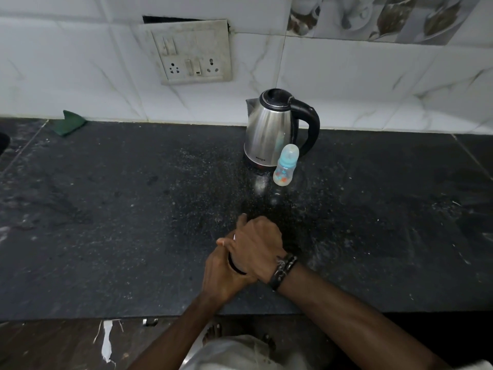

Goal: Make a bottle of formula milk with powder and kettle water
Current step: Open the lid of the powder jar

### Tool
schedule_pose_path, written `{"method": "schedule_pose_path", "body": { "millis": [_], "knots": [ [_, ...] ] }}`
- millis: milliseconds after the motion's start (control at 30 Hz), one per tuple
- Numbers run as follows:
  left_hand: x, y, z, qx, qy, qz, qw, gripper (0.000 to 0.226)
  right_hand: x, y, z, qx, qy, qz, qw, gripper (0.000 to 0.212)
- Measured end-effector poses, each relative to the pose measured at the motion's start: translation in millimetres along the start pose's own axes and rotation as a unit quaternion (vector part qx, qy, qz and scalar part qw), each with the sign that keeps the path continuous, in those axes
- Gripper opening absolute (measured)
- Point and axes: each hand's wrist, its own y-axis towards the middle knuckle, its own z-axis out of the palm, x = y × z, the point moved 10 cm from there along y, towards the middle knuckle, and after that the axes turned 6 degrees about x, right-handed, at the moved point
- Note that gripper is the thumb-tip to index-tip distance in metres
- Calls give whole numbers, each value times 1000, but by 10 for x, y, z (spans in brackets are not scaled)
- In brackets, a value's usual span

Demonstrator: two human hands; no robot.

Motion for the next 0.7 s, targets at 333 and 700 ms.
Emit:
{"method": "schedule_pose_path", "body": {
  "millis": [333,700],
  "knots": [
    [16,-12,-11,-9,-18,3,1000,87,-45,-321,-101,-3,163,-183,970,42],
    [39,2,-8,-7,22,-3,1000,97,-848,-694,444,72,165,-47,983,26]
  ]
}}
